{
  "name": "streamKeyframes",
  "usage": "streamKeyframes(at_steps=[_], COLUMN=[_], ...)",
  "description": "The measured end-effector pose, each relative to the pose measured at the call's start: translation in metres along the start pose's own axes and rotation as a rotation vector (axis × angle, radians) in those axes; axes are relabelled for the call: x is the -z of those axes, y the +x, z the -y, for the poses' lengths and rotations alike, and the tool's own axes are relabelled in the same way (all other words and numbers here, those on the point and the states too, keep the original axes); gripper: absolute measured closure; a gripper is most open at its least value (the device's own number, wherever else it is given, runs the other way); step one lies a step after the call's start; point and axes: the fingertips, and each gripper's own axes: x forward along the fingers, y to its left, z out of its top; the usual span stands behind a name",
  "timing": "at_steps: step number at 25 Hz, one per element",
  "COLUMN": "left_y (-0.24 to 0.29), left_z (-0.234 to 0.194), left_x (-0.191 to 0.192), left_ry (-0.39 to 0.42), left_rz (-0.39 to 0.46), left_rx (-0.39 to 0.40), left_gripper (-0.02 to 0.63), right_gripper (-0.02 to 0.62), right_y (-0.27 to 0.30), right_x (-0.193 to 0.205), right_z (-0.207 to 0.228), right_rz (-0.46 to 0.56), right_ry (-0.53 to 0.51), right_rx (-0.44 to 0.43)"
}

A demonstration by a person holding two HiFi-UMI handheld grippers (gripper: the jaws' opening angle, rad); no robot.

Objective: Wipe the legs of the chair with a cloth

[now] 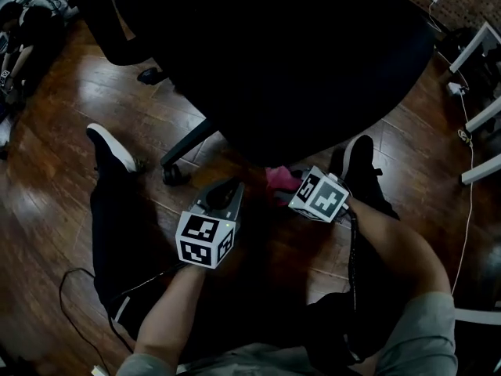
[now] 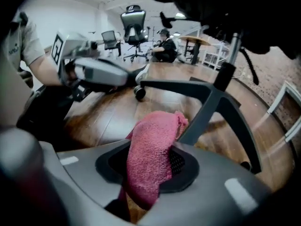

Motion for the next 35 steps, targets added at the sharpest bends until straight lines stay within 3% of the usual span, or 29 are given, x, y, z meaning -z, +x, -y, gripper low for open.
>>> streamKeyframes(at_steps=[3,6,9,12,17,20,23,25,26,31,33,35], left_y=[0.006,0.012,0.018,0.022,0.026,0.028,0.033,0.035,0.036,0.04,0.041,0.041], left_z=[0.008,0.008,0.006,0.006,0.007,0.018,0.03,0.032,0.032,0.026,0.022,0.017], left_x=[0.002,0.011,0.017,0.017,0.013,0.012,0.012,0.012,0.011,0.009,0.009,0.011], left_ry=[-0.033,-0.069,-0.122,-0.152,-0.126,-0.113,-0.106,-0.099,-0.094,-0.095,-0.102,-0.115], left_rz=[-0.013,-0.053,-0.073,-0.076,-0.078,-0.072,-0.07,-0.07,-0.071,-0.075,-0.078,-0.085], left_rx=[-0.04,-0.092,-0.113,-0.112,-0.113,-0.077,-0.053,-0.065,-0.076,-0.121,-0.141,-0.165], left_gripper=[0.615,0.615,0.615,0.578,0.489,0.442,0.443,0.538,0.601,0.603,0.603,0.603], right_gripper=[0.469,0.468,0.465,0.465,0.466,0.468,0.469,0.471,0.471,0.468,0.466,0.465], right_y=[-0.027,-0.045,-0.034,-0.007,-0.015,-0.021,-0.026,-0.029,-0.032,-0.05,-0.046,-0.031], right_x=[-0.038,-0.074,-0.088,-0.068,-0.02,0.011,0.032,0.03,0.022,-0.042,-0.051,-0.05], right_z=[0.066,0.117,0.134,0.123,0.088,0.059,0.033,0.034,0.043,0.13,0.149,0.151], right_rz=[0.204,0.366,0.383,0.262,0.194,0.131,0.051,0.054,0.088,0.391,0.404,0.349], right_ry=[0.12,0.192,0.152,0.098,0.215,0.278,0.275,0.263,0.268,0.333,0.313,0.265], right_rx=[0.197,0.384,0.455,0.418,0.276,0.146,0.002,-0.018,0.012,0.353,0.446,0.471])
